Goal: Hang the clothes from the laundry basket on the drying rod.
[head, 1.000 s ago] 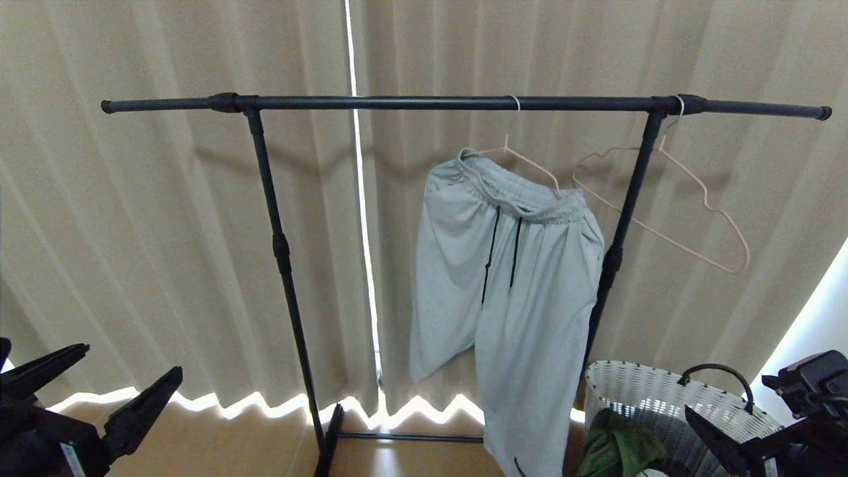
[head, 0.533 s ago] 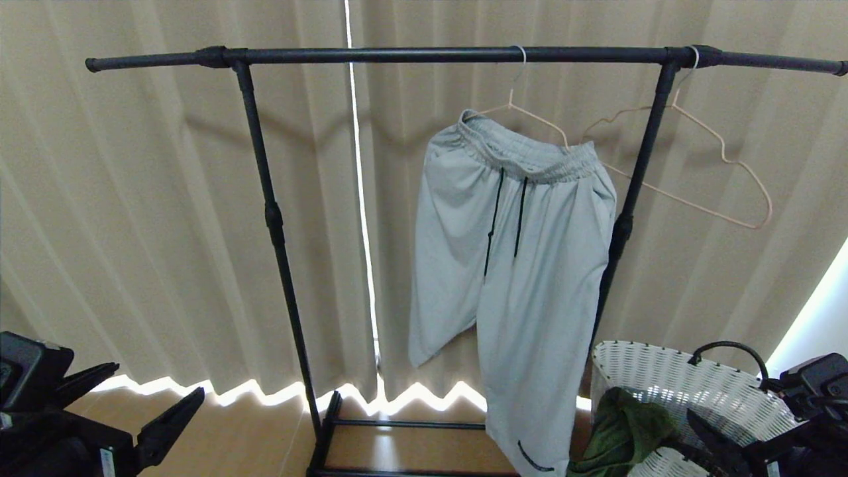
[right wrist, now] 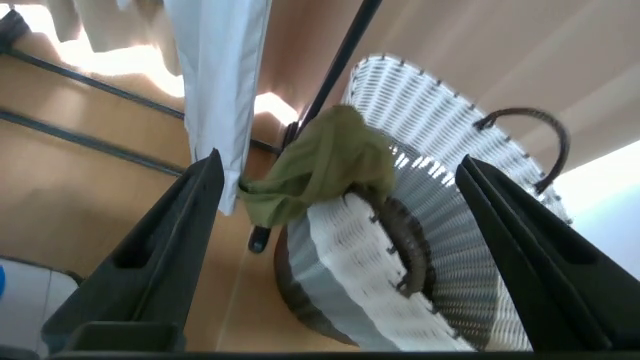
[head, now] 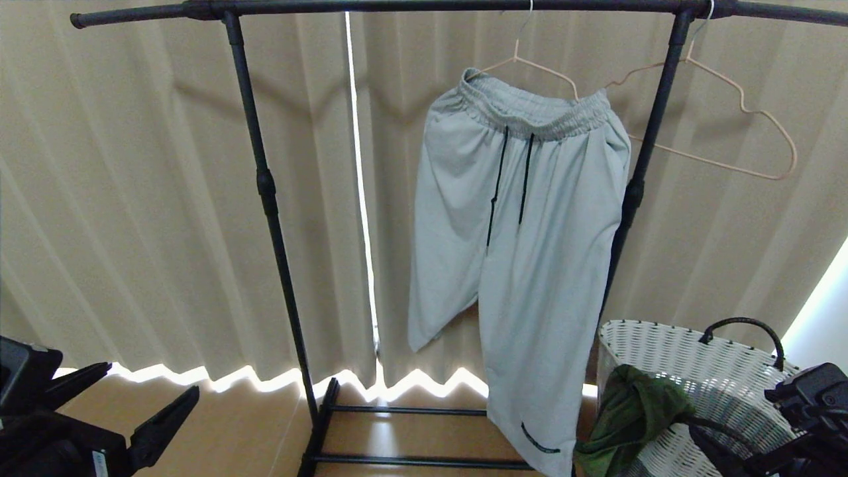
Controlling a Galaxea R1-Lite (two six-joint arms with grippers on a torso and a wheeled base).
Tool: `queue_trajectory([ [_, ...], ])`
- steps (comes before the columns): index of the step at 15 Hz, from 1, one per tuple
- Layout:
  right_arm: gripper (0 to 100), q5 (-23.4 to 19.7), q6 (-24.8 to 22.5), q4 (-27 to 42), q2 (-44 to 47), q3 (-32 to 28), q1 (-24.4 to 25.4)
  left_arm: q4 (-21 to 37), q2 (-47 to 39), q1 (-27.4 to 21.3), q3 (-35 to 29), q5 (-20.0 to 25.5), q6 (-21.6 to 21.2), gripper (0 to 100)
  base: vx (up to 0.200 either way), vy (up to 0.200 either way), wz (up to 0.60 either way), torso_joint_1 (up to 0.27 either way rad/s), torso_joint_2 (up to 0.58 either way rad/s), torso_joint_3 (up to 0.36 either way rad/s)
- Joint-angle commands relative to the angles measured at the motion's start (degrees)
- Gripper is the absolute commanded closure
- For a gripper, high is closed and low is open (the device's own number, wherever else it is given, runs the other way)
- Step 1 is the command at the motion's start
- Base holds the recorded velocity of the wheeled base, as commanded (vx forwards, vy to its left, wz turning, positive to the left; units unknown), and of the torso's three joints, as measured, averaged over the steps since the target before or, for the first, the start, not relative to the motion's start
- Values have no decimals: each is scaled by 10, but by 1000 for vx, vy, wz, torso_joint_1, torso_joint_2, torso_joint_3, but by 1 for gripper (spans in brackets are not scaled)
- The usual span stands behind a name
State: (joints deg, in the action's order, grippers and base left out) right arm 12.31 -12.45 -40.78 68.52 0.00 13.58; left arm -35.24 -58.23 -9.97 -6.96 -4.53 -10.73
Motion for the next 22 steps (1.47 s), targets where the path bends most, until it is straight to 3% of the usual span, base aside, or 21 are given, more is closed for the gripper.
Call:
queue_trajectory([
  [1, 0, 0, 0, 2, 0, 0, 0, 0, 25, 0, -2, 0, 0, 0, 0, 0, 0, -27, 90, 46],
  [11, 0, -1, 1, 2, 2, 0, 0, 0, 47, -4, -1, 1, -3, 0, 0, 0, 0, 1, 5, 4],
  [14, 0, -1, 0, 3, 3, 0, 0, 3, 49, -3, 2, 0, -43, 0, 0, 0, 0, 0, 0, 0],
  [22, 0, -1, 0, 18, 0, 0, 0, 2, 51, -3, 14, 1, -46, 0, 0, -200, 0, 2, 4, 6],
])
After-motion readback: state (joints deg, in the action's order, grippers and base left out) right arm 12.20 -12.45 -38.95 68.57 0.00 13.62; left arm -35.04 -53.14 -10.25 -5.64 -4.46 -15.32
